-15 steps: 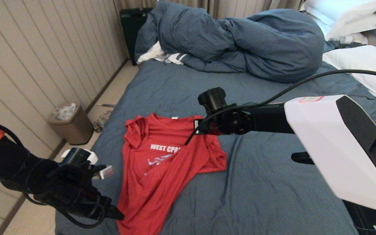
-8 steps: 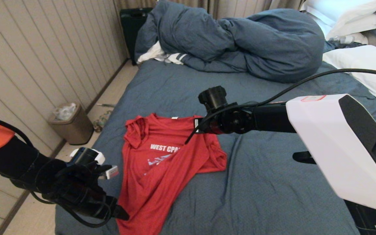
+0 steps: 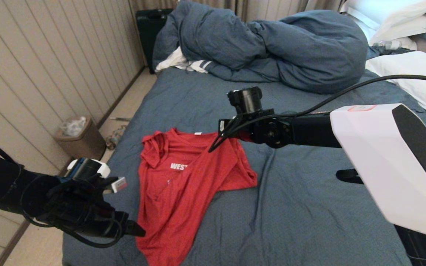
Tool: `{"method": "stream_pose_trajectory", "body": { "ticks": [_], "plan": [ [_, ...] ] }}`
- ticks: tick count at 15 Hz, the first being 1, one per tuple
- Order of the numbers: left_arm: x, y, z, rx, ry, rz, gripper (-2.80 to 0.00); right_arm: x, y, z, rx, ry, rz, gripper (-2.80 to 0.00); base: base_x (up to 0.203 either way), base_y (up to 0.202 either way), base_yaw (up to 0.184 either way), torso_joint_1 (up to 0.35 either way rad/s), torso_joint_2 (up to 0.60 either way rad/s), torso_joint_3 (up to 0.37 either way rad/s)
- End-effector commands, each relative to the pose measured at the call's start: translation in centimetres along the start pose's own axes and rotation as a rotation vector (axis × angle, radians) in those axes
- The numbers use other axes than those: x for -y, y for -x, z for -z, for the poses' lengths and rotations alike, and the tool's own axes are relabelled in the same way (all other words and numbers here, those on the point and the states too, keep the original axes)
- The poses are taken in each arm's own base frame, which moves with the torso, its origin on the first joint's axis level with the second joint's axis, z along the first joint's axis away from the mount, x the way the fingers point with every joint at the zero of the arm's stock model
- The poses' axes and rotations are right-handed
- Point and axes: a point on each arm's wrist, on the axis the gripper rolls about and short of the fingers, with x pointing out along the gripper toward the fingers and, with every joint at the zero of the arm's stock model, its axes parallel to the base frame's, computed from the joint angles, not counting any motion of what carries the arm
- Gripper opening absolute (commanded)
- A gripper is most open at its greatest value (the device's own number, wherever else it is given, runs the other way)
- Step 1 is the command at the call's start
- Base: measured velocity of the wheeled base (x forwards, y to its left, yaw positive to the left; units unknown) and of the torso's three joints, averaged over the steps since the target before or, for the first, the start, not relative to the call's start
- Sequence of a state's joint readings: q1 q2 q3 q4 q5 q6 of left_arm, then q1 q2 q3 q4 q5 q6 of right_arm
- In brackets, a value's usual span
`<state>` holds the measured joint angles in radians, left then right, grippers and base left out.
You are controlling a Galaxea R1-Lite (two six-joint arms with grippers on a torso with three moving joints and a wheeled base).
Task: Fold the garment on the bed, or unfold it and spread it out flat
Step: Fold the red T-shirt
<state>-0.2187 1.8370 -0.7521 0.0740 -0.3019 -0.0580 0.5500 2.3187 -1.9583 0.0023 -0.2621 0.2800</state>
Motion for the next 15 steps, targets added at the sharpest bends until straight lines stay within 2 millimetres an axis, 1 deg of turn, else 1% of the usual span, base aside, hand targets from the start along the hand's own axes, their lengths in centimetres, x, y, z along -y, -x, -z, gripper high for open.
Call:
{"method": "stream_pose_trajectory", "body": {
  "ticks": [1,3,5,7,8,10,12,13,14,15],
  "plan": [
    [0.5,1.4,-0.3,0.056,0.003,0.005,0.00,0.9,-0.2,-0.5,0.019,-0.014,0.017,-2.80,0.000,0.000,0.000,0.000,0.00,0.000],
    [0.7,1.9,-0.9,0.086,0.025,0.010,0.00,2.8,-0.7,-1.3,0.062,-0.038,0.046,-2.80,0.000,0.000,0.000,0.000,0.00,0.000],
    [1.0,1.6,-1.6,0.087,0.016,0.012,0.00,3.7,-1.1,-1.3,0.066,-0.045,0.063,-2.80,0.000,0.000,0.000,0.000,0.00,0.000],
    [2.1,0.8,-1.8,0.071,-0.033,0.020,0.00,3.7,-1.4,-0.9,0.055,-0.049,0.064,-2.80,0.000,0.000,0.000,0.000,0.00,0.000],
    [2.6,0.6,-1.8,0.064,-0.092,0.020,0.00,3.7,-1.6,-0.7,0.050,-0.048,0.060,-2.80,0.000,0.000,0.000,0.000,0.00,0.000],
    [4.4,0.1,-1.4,0.042,-0.212,0.001,0.00,3.6,-2.1,0.0,0.033,-0.044,0.050,-2.80,0.000,0.000,0.000,0.000,0.00,0.000],
    [6.7,-0.2,-0.1,-0.051,-0.275,0.014,0.00,3.2,-2.3,0.2,0.037,-0.043,0.042,-2.80,0.000,0.000,0.000,0.000,0.00,0.000],
    [7.7,-0.1,0.4,-0.119,-0.268,0.021,0.00,3.1,-2.4,0.3,0.045,-0.044,0.040,-2.80,0.000,0.000,0.000,0.000,0.00,0.000],
    [8.5,0.0,0.4,-0.158,-0.247,0.029,0.00,3.1,-2.6,0.5,0.043,-0.045,0.039,-2.80,0.000,0.000,0.000,0.000,0.00,0.000],
    [9.1,-0.3,0.4,-0.214,-0.232,0.045,0.00,3.1,-2.8,0.8,0.035,-0.045,0.041,-2.80,0.000,0.000,0.000,0.000,0.00,0.000]
  ]
}}
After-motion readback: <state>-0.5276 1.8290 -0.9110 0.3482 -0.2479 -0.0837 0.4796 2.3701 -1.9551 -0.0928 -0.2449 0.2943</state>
